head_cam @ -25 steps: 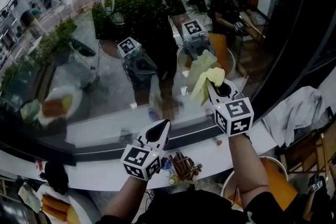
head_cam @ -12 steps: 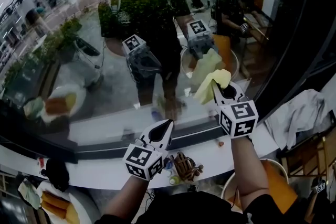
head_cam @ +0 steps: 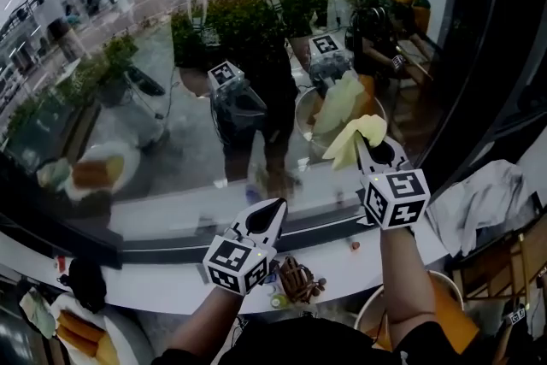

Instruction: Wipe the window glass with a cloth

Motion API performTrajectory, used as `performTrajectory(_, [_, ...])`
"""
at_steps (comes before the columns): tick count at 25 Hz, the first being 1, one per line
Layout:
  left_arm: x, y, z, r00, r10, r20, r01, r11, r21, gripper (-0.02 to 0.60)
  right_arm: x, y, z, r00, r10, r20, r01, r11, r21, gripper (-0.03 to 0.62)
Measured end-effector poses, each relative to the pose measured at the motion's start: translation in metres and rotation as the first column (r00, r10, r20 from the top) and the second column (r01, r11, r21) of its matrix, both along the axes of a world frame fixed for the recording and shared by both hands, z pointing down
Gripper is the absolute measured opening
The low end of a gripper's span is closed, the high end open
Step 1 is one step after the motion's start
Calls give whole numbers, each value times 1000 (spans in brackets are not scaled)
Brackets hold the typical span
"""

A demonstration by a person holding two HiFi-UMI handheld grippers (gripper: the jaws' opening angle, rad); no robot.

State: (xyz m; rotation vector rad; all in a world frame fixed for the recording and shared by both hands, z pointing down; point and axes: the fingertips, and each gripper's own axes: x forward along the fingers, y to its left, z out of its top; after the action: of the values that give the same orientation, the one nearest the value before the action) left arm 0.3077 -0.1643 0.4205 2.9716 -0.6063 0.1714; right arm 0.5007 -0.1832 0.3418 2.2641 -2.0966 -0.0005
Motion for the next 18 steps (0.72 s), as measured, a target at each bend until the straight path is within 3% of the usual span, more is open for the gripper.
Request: performTrajectory(18, [-22,-3,-38,999,-26,-27,27,998,52,8,-27,-17,-60,996,-29,-82,35,996,77,43])
